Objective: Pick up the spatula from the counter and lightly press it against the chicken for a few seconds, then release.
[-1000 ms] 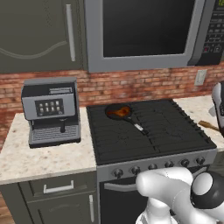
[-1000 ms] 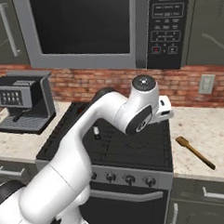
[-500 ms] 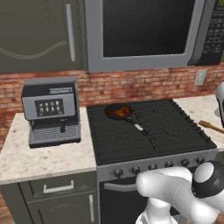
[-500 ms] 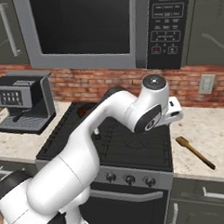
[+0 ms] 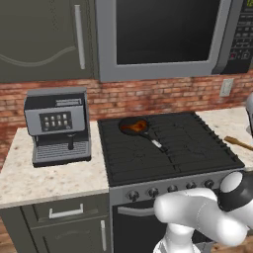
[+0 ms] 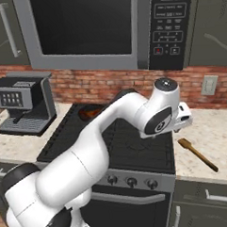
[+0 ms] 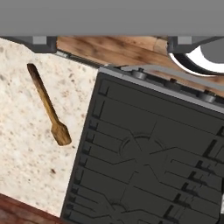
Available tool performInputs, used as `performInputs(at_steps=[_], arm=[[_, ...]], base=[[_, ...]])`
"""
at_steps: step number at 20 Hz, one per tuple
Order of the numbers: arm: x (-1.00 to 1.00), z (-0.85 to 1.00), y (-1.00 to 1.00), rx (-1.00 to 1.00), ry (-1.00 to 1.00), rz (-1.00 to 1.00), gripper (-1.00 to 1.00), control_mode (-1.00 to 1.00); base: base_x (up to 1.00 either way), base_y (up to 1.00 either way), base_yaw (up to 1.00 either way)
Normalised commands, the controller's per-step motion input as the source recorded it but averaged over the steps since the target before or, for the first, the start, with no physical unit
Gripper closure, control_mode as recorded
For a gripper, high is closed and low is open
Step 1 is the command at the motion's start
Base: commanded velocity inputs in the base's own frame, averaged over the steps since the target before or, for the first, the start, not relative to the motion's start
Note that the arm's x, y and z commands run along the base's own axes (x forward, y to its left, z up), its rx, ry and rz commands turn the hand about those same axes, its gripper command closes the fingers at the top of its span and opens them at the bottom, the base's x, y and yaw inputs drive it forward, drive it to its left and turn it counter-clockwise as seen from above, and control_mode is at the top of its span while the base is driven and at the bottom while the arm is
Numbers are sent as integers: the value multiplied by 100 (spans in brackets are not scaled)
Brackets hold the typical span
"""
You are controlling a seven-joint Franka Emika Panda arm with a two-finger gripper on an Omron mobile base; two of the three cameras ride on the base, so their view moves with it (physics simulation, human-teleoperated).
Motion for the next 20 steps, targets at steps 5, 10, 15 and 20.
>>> performInputs(at_steps=[5,10,15,20], arm=[[0,-16,-24,0,5,5,-100,-100],[0,-7,-15,0,5,4,-100,-100],[0,-15,-11,0,6,3,-100,-100],[0,-27,-1,0,6,3,-100,-100]], base=[[0,0,0],[0,0,0],[0,0,0],[0,0,0]])
